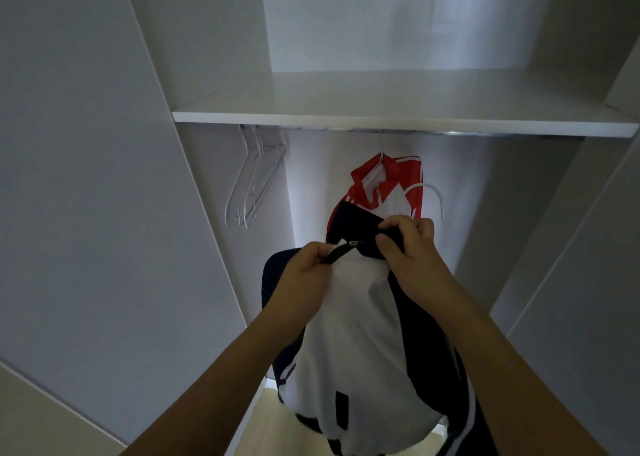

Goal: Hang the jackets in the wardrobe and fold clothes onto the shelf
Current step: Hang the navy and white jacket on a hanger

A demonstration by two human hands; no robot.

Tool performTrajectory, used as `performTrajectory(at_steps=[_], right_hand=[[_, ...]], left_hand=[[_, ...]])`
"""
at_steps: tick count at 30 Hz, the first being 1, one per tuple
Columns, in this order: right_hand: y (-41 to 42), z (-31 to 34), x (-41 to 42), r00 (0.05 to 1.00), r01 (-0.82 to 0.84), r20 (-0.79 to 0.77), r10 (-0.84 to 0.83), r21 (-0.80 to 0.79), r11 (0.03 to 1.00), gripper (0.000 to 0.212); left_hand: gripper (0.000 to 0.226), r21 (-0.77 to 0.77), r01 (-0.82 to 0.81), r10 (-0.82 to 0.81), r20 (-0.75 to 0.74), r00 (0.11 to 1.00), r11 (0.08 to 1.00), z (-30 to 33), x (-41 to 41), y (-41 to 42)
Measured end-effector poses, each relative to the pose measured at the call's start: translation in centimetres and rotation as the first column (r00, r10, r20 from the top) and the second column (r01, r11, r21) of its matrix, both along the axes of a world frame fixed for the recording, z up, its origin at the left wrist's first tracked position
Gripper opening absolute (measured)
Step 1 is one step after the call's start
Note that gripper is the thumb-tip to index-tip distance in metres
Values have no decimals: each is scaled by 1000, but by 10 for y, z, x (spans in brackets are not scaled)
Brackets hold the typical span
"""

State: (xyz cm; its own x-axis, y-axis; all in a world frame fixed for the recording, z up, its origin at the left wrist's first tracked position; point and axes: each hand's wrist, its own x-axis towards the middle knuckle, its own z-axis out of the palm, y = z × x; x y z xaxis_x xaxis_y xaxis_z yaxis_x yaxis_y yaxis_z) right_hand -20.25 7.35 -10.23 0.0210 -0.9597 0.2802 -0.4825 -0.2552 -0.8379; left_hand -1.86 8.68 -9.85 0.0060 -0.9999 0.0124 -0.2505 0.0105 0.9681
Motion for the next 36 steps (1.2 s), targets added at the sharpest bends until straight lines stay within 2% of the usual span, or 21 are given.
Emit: performTrajectory(at_steps=[2, 3, 5, 7, 9, 11, 16, 21, 23, 25, 29, 32, 36], right_hand=[[1, -2, 2, 999, 18, -26, -19, -48, 999, 6], [1, -3, 3, 1000, 9, -28, -11, -70, 997, 8], [3, -3, 6, 999, -17, -41, 13, -95, 995, 10], [4, -4, 6, 997, -42, -72, 34, -119, 992, 15], [6, -7, 4, 996, -47, -82, 36, -141, 989, 24], [8, -7, 3, 995, -26, -101, 10, -163, 986, 27], [11, -4, 0, 974, 49, -207, -90, -196, 979, 17], [16, -1, -5, 959, 59, -259, -115, -214, 975, 10], [18, -1, -5, 972, 53, -212, -100, -217, 975, 12], [21, -1, -4, 991, 10, -130, -39, -213, 977, 16], [22, -5, -5, 991, -17, -131, -17, -255, 967, 16], [21, -7, -4, 982, -17, -185, -34, -269, 963, 10], [23, -8, -2, 957, -23, -285, -61, -283, 959, 15]], left_hand=[[19, 289, 6, 23, -95, 995, 957, 8, -3, -6], [15, 366, 45, 2, -125, 992, 929, 10, -2, -6], [32, 426, 66, -34, -83, 996, 902, 11, 1, -7], [32, 399, 88, -53, -98, 994, 913, 11, 7, -6], [14, 331, 167, -116, -168, 979, 929, 10, 9, -6], [9, 227, 187, -147, -181, 972, 956, 7, 5, -1], [14, 30, 130, -119, -244, 963, 991, -4, -10, 12], [16, -78, 73, -87, -193, 977, 994, -7, -17, 17], [16, -69, 33, -48, -243, 969, 997, -6, -17, 18], [14, -2, 4, -4, -379, 925, 1000, -5, -16, 17], [15, 76, 35, 9, -515, 857, 997, -3, -15, 19], [15, 110, 10, 47, -501, 864, 994, -1, -19, 20], [14, 138, 23, 32, -379, 925, 990, 3, -14, 18]])
